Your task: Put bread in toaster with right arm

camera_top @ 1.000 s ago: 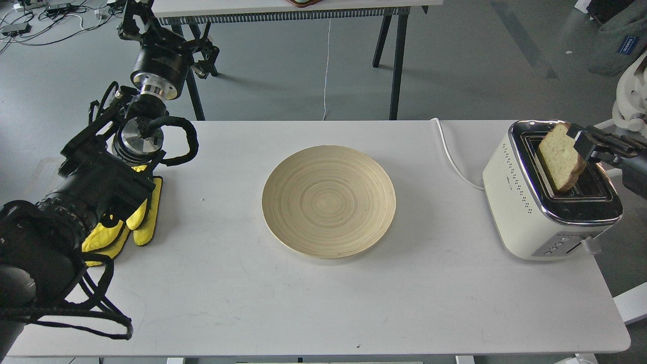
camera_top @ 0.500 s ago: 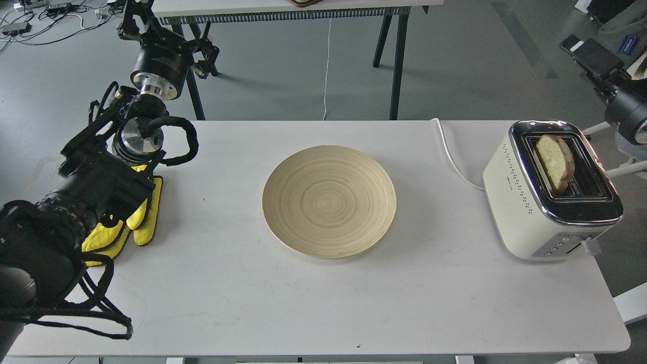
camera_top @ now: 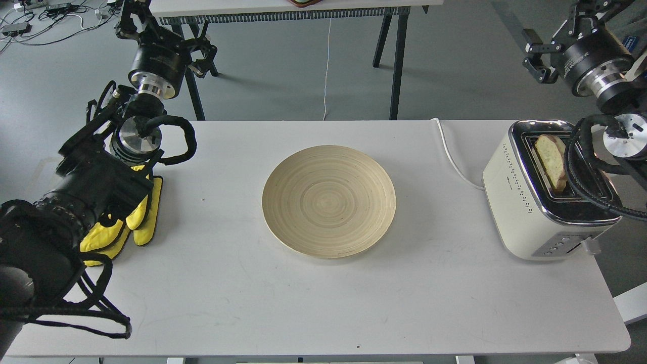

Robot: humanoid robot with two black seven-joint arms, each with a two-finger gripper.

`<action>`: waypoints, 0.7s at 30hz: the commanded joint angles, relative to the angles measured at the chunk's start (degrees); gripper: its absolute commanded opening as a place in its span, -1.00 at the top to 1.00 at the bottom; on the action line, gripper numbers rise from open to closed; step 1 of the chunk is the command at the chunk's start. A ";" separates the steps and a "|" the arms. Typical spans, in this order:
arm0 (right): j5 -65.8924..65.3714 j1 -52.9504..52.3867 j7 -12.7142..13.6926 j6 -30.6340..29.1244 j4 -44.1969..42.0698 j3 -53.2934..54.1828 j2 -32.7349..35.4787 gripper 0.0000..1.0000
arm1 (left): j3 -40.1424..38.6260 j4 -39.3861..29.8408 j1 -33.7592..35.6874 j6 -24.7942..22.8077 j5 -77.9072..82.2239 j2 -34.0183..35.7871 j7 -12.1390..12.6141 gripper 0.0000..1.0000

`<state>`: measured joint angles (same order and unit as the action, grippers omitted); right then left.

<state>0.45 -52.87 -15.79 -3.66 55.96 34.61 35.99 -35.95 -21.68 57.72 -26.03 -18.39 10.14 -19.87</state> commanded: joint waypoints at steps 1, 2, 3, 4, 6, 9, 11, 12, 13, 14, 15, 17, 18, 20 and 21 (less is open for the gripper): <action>4.81 0.13 0.59 -1.96 -3.92 2.91 -4.60 -0.99 | 0.00 -0.03 -0.06 0.10 0.02 -0.03 0.00 -1.00; 5.52 0.22 1.02 -2.22 -5.06 3.53 -5.57 -0.99 | 0.00 -0.03 -0.06 0.10 0.02 -0.03 0.00 -1.00; 6.13 0.31 1.81 -2.57 -6.55 4.40 -6.80 -0.99 | 0.00 0.06 -0.06 0.10 -0.07 0.05 0.00 -1.00; 6.66 0.39 2.60 -3.45 -7.96 5.54 -7.85 -0.99 | 0.00 -0.03 -0.06 0.10 -0.07 0.06 0.00 -1.00; 7.54 0.48 4.97 -6.60 -12.43 9.32 -10.66 -0.99 | 0.00 0.06 -0.06 0.10 -0.07 0.06 0.00 -1.00; 7.63 0.48 7.70 -10.39 -18.77 14.86 -15.23 -0.99 | 0.00 0.06 0.03 0.01 0.02 0.14 0.00 -1.00; 7.63 0.40 8.15 -11.89 -22.37 17.50 -17.52 -0.99 | 0.00 0.06 -0.06 0.01 0.02 0.14 0.00 -1.00; 7.63 0.31 8.15 -12.15 -23.35 18.12 -17.97 -0.99 | 0.00 0.06 -0.06 0.01 -0.07 0.14 0.00 -1.00; 7.63 0.31 8.15 -12.33 -23.88 18.56 -18.32 -0.99 | 0.00 -0.03 -0.06 0.01 -0.07 0.14 0.00 -1.00; 7.63 0.13 8.06 -12.42 -24.15 18.74 -18.59 -0.99 | 0.00 0.06 -0.06 -0.07 -0.07 0.14 0.00 -1.00; 7.63 0.04 7.97 -12.59 -24.15 18.91 -18.68 -0.99 | 0.00 0.06 -0.06 -0.08 0.02 0.14 0.00 -1.00; 7.63 -0.04 7.45 -13.30 -24.06 18.92 -18.68 -0.99 | 0.00 0.06 -0.06 -0.25 -0.07 0.14 0.18 -1.00; 7.55 -0.31 7.36 -13.91 -23.89 18.83 -18.68 -0.99 | 0.00 0.06 -0.06 -0.34 0.02 0.23 0.27 -1.00; 7.02 -0.83 6.83 -14.88 -23.45 18.56 -18.59 -0.99 | 0.00 0.06 -0.06 -0.51 0.02 0.23 0.53 -1.00; 6.93 -1.01 6.39 -15.06 -23.53 18.48 -18.50 -0.99 | 0.00 0.06 -0.06 -0.51 0.02 0.23 0.53 -1.00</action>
<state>7.87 -53.26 -8.53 -17.77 32.16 53.42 17.35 -35.95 -21.62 57.66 -26.39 -18.42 10.32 -19.59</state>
